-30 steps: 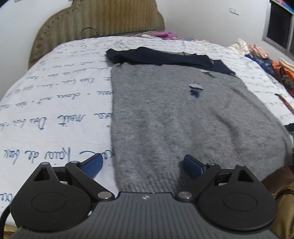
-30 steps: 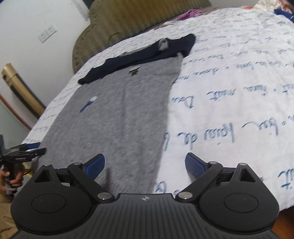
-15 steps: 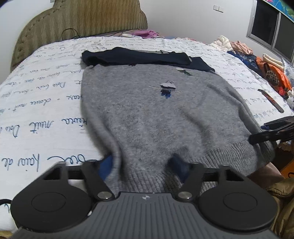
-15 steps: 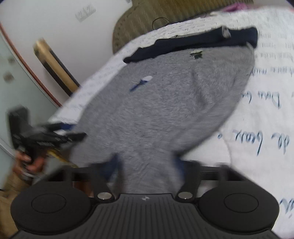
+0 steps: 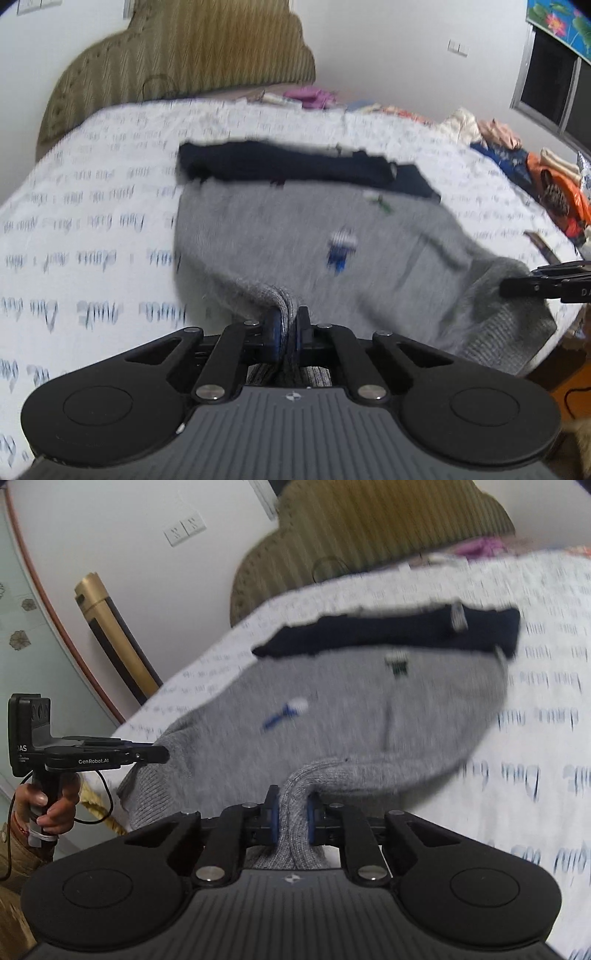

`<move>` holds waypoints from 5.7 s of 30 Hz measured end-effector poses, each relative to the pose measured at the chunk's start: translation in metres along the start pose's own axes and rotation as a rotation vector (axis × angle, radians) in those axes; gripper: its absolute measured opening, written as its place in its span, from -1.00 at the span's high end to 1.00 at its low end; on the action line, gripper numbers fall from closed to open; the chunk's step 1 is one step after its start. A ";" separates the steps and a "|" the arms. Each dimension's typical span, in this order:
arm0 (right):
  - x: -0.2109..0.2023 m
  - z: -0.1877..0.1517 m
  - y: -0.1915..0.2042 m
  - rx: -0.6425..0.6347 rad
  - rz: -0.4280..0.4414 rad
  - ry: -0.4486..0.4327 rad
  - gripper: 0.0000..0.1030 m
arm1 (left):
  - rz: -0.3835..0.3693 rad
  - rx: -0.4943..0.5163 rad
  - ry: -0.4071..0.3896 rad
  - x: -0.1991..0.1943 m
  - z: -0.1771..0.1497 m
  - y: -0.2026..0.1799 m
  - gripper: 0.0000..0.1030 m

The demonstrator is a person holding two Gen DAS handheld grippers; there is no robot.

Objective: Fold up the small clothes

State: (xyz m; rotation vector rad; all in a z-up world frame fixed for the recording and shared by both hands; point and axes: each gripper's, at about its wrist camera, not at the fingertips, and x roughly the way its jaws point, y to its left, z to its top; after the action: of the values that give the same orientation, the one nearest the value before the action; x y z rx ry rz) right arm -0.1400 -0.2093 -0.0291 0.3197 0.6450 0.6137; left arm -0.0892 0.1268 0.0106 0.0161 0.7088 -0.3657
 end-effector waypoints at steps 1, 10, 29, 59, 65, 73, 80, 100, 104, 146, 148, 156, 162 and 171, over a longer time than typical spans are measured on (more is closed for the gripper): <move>0.000 0.007 0.000 -0.007 0.000 -0.013 0.73 | 0.003 0.005 -0.012 0.000 0.008 -0.003 0.87; 0.008 0.053 -0.025 -0.003 -0.059 -0.105 0.73 | 0.060 -0.024 -0.037 0.018 0.067 -0.006 0.87; 0.069 0.139 -0.136 0.272 -0.162 -0.211 0.73 | 0.198 -0.030 0.027 0.147 0.186 0.007 0.86; 0.092 0.129 -0.143 0.121 -0.268 -0.066 0.65 | 0.203 0.003 0.144 0.186 0.154 0.040 -0.41; 0.116 0.109 -0.103 -0.196 -0.405 0.018 -0.18 | 0.209 -0.044 0.196 0.204 0.133 0.046 -0.42; 0.145 0.109 -0.106 -0.246 -0.453 0.043 0.47 | 0.142 -0.160 0.186 0.211 0.133 0.059 0.35; 0.132 0.118 -0.103 -0.240 -0.452 -0.063 0.75 | 0.149 -0.149 0.160 0.200 0.142 0.047 0.77; 0.171 0.213 -0.153 -0.270 -0.586 -0.184 0.77 | 0.258 -0.163 0.091 0.282 0.241 0.056 0.68; 0.197 0.219 -0.173 -0.246 -0.624 -0.120 0.75 | 0.300 -0.211 0.082 0.294 0.240 0.070 -0.18; 0.153 0.182 -0.300 0.666 0.026 -0.078 -0.34 | 0.315 0.087 0.083 0.274 0.197 -0.009 -0.64; 0.137 0.183 -0.301 0.734 0.166 -0.191 -0.33 | 0.322 0.085 0.080 0.273 0.197 -0.010 -0.66; 0.109 0.215 -0.218 0.263 -0.270 -0.195 -0.34 | 0.326 0.036 0.106 0.282 0.196 -0.006 -0.66; 0.178 0.197 -0.202 0.173 -0.451 0.014 -0.39 | 0.326 0.021 0.120 0.282 0.191 -0.007 -0.67; 0.192 0.186 -0.166 0.016 -0.562 0.014 -0.64 | 0.312 -0.006 0.126 0.278 0.187 -0.004 -0.67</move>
State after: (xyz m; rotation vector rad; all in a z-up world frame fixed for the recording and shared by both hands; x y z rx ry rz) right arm 0.1722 -0.2361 -0.0527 0.1367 0.7150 0.0724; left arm 0.2222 0.0079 -0.0247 0.1438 0.8177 -0.0635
